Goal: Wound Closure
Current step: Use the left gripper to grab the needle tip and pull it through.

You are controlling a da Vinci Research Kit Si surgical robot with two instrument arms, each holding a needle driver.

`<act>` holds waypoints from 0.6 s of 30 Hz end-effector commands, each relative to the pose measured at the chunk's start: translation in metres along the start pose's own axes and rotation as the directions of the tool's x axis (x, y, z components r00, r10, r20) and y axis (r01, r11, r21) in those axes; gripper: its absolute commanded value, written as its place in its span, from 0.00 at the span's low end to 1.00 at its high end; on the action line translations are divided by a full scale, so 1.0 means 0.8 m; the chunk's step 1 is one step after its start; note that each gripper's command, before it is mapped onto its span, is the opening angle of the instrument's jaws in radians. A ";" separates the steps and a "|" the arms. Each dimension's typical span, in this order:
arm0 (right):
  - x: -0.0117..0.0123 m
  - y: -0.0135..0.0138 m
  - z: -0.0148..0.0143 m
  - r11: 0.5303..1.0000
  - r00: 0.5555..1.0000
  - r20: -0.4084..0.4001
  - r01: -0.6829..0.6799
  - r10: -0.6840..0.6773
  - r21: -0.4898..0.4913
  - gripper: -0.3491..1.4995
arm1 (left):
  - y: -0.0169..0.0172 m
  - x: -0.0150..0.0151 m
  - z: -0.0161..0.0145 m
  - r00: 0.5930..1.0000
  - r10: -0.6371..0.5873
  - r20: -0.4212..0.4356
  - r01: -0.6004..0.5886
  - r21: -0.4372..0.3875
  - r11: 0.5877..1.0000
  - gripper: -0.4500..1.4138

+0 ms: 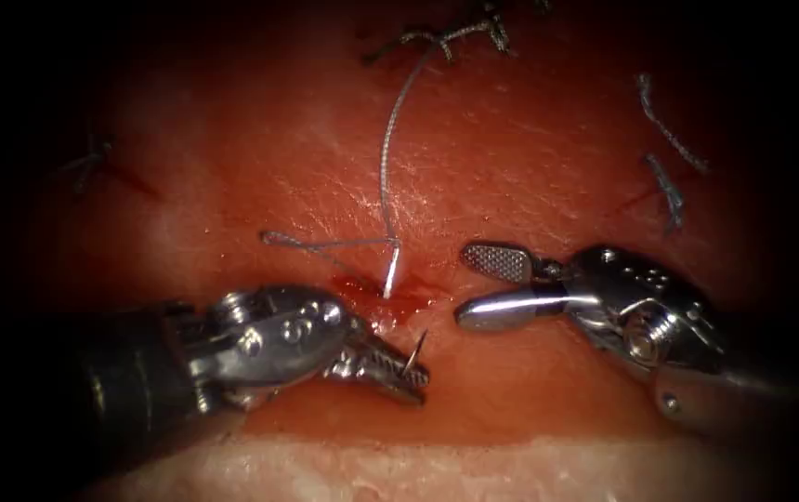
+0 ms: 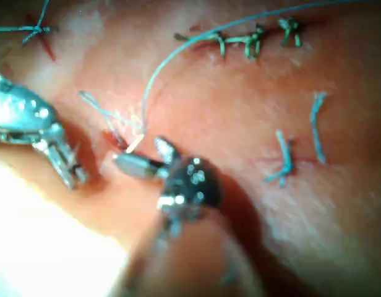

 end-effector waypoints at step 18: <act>-0.0012 0.0004 0.0013 1.000 1.000 0.024 0.006 -0.007 0.024 0.76 | 0.0086 0.0035 -0.0029 0.968 -0.246 0.055 0.252 -0.197 0.947 0.00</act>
